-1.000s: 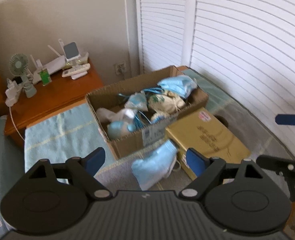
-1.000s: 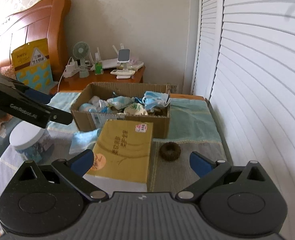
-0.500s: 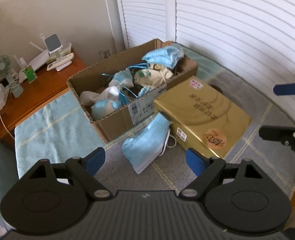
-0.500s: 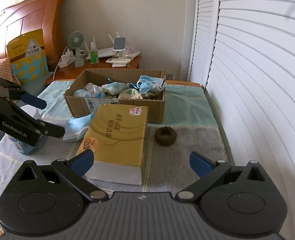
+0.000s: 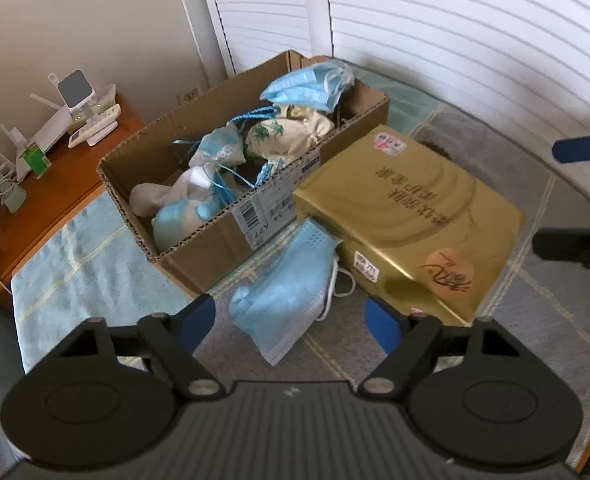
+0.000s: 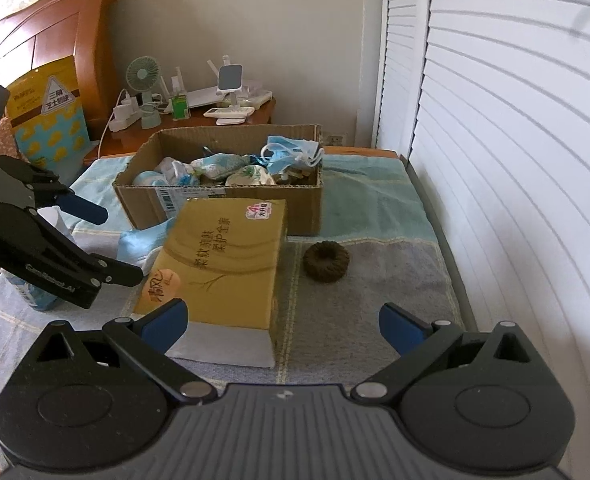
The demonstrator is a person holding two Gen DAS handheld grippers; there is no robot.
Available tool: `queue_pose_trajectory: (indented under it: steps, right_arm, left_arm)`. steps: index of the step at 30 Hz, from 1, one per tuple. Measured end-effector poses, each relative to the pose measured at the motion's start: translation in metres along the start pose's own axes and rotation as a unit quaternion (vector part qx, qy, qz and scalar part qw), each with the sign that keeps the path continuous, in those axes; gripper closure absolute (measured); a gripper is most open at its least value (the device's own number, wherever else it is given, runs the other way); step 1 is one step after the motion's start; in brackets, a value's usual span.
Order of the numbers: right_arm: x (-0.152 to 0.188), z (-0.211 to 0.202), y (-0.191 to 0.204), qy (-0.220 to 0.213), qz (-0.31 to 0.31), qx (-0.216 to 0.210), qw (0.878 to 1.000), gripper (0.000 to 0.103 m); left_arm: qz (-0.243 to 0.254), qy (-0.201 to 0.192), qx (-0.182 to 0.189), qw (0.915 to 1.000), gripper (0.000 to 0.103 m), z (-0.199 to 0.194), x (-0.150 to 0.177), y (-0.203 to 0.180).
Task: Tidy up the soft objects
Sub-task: 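Grasp the second blue face mask on the blanket with the left gripper, then grasp the brown hair tie with the right gripper while the left holds the mask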
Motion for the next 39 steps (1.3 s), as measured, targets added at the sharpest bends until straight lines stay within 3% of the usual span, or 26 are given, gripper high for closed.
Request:
queue_pose_trajectory:
  steps: [5, 15, 22, 31, 39]
  right_arm:
    - [0.0, 0.007, -0.006, 0.004, 0.01, -0.001, 1.0, 0.0]
    - [0.001, 0.012, -0.016, 0.006, 0.021, 0.001, 1.0, 0.0]
    - [0.001, 0.014, -0.021, 0.008, 0.027, 0.0, 1.0, 0.0]
    - [-0.006, 0.013, -0.026, -0.004, 0.019, 0.022, 1.0, 0.0]
    - [-0.026, 0.021, -0.045, -0.016, -0.004, 0.049, 0.999, 0.03]
  left_arm:
    - [0.016, 0.009, 0.0, 0.9998, 0.034, 0.012, -0.006, -0.001]
    - [0.032, 0.027, -0.003, 0.9991, 0.036, 0.033, -0.012, -0.001]
    - [0.033, 0.031, -0.009, 0.9989, 0.056, 0.038, -0.01, 0.001]
    - [0.031, 0.028, -0.006, 0.9991, 0.059, 0.037, -0.009, 0.003]
    - [0.028, 0.027, -0.002, 0.9992, 0.059, 0.037, -0.009, 0.005]
Point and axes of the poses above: each gripper's, at about its wrist camera, not at the fingertips, and z roughly the way its jaws point, y to its left, x to its underside, the point moved 1 cm from there along z, roughly the way its jaws point, and after that the axes turned 8 degrees about y, right-handed, at the moved point
